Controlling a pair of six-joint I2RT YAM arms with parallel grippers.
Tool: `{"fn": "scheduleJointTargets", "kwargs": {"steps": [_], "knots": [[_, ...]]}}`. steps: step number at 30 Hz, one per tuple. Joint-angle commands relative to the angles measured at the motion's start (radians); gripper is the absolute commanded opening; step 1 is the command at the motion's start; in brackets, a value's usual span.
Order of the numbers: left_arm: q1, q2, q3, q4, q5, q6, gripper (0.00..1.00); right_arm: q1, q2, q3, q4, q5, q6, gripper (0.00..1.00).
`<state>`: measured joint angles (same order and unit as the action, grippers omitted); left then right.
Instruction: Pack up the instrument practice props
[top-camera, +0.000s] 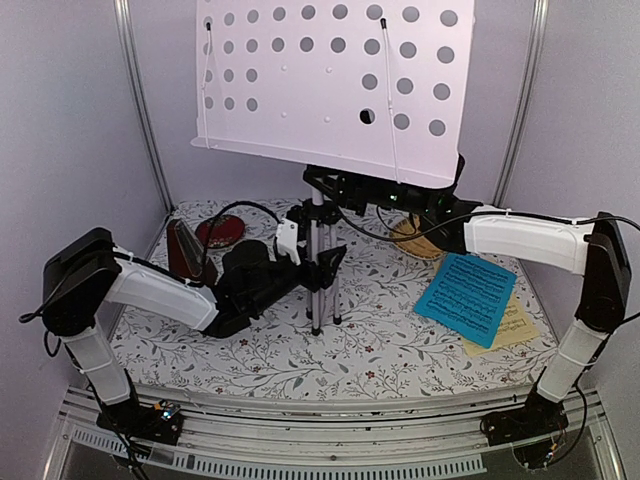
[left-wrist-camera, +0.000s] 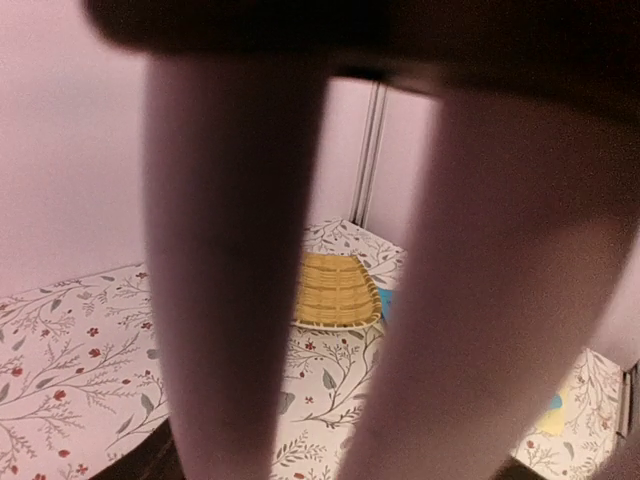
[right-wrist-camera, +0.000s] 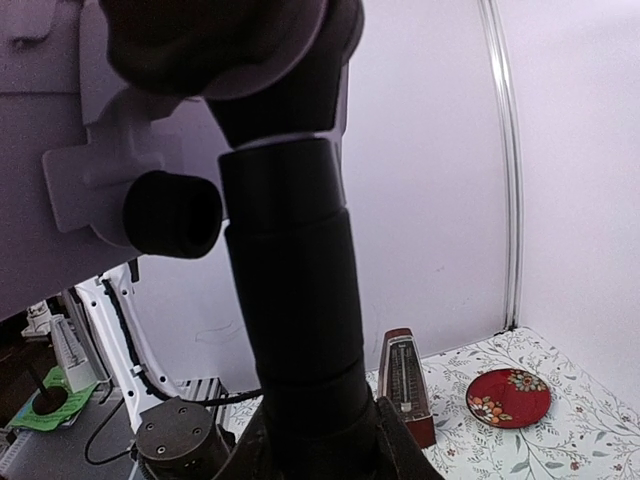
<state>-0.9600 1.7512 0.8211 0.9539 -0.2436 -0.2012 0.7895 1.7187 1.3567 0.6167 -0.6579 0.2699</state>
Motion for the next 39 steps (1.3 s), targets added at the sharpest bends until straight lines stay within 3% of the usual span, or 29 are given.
{"fn": "scheduleJointTargets", "kwargs": {"steps": [1,8,14,16,22,27,32,39], "knots": [[-0.023,0.007,0.013,0.077,-0.080,0.029,0.62,0.013,-0.072,-0.030,0.040,0.096,0.069,0.01],[-0.045,-0.066,-0.023,0.067,-0.071,0.061,0.24,-0.034,-0.086,-0.022,0.037,0.194,0.172,0.01],[-0.060,-0.212,-0.056,-0.061,-0.048,0.040,0.06,-0.111,-0.047,0.060,-0.036,0.165,0.259,0.02],[-0.060,-0.264,-0.053,-0.142,-0.019,0.005,0.00,-0.132,-0.036,0.063,-0.072,0.183,0.268,0.12],[-0.059,-0.392,-0.060,-0.350,-0.008,-0.128,0.00,-0.170,-0.057,-0.048,-0.074,0.262,0.291,0.51],[-0.052,-0.435,-0.037,-0.444,0.034,-0.201,0.00,-0.184,-0.090,-0.202,-0.015,0.308,0.300,0.73],[-0.018,-0.447,0.012,-0.565,0.067,-0.306,0.00,-0.189,-0.137,-0.405,-0.016,0.477,0.358,0.82],[0.060,-0.376,0.043,-0.679,0.117,-0.448,0.00,-0.204,-0.293,-0.657,-0.049,0.773,0.410,0.85]]}}
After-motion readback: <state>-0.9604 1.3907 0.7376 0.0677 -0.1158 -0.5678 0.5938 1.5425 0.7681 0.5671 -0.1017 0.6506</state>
